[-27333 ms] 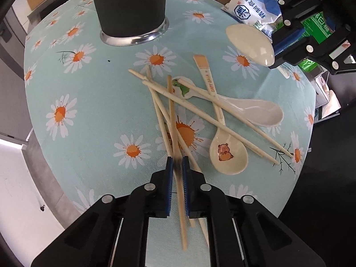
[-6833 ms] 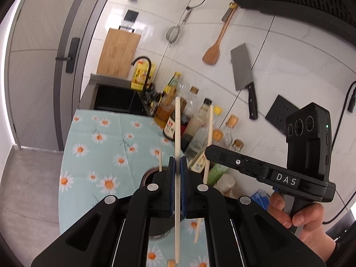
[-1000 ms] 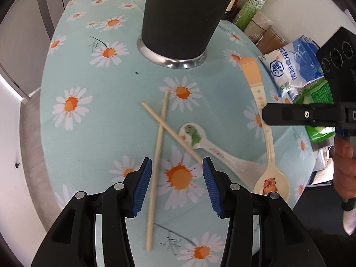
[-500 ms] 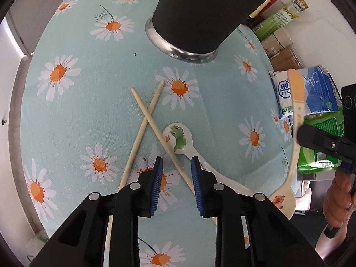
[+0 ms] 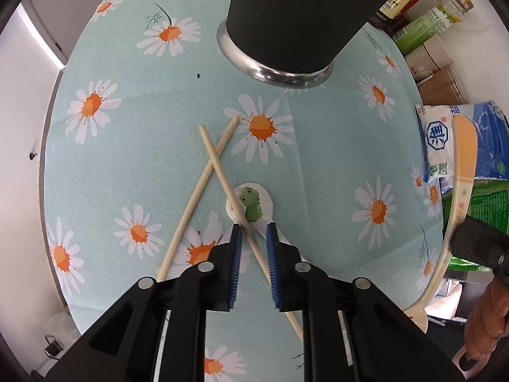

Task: Organize utensils
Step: 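Grasp a wooden chopstick with the left gripper while the right gripper holds the white spoon, then lift the chopstick and white spoon and carry them over the black holder, then lower the chopstick and white spoon into the holder and open both grippers, then move the left gripper down to a loose wooden chopstick and grasp it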

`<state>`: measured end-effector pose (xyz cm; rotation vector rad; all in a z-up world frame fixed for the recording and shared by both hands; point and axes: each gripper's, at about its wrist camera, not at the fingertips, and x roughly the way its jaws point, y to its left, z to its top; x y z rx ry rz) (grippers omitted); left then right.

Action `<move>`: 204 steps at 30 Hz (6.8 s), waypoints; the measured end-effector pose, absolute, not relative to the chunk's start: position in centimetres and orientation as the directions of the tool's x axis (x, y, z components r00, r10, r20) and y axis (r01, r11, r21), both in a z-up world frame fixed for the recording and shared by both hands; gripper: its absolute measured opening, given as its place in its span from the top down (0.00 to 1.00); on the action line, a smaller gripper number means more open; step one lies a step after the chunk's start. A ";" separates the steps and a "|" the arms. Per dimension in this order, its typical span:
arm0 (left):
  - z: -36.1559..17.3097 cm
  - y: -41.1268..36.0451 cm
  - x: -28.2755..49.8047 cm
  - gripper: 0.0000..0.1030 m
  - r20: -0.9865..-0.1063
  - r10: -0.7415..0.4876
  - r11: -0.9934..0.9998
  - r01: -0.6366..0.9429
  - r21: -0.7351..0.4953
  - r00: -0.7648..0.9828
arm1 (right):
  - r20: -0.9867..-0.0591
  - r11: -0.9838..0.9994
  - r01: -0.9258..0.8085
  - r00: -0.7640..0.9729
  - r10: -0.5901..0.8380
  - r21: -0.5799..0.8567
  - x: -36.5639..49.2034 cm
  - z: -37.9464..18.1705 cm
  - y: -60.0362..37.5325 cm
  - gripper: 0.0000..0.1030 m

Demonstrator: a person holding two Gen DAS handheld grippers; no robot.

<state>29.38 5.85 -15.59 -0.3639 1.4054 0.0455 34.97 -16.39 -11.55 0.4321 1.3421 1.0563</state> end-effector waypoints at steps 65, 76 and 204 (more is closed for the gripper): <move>6.0 13.5 29.6 0.96 -0.524 -0.320 0.910 0.102 -0.402 0.789 | -0.565 0.659 -0.575 0.368 0.738 0.485 39.2 4.0 -7.7 0.95; 9.3 14.3 33.4 0.96 -0.409 -0.340 0.905 0.176 -0.387 0.847 | -0.458 0.677 -0.581 0.501 0.735 0.451 42.8 7.2 -6.9 0.95; -15.0 20.8 44.3 0.80 -0.967 -0.067 0.942 -0.305 -0.143 0.247 | -0.487 0.725 -0.439 0.542 0.685 0.531 42.2 1.6 -10.2 0.63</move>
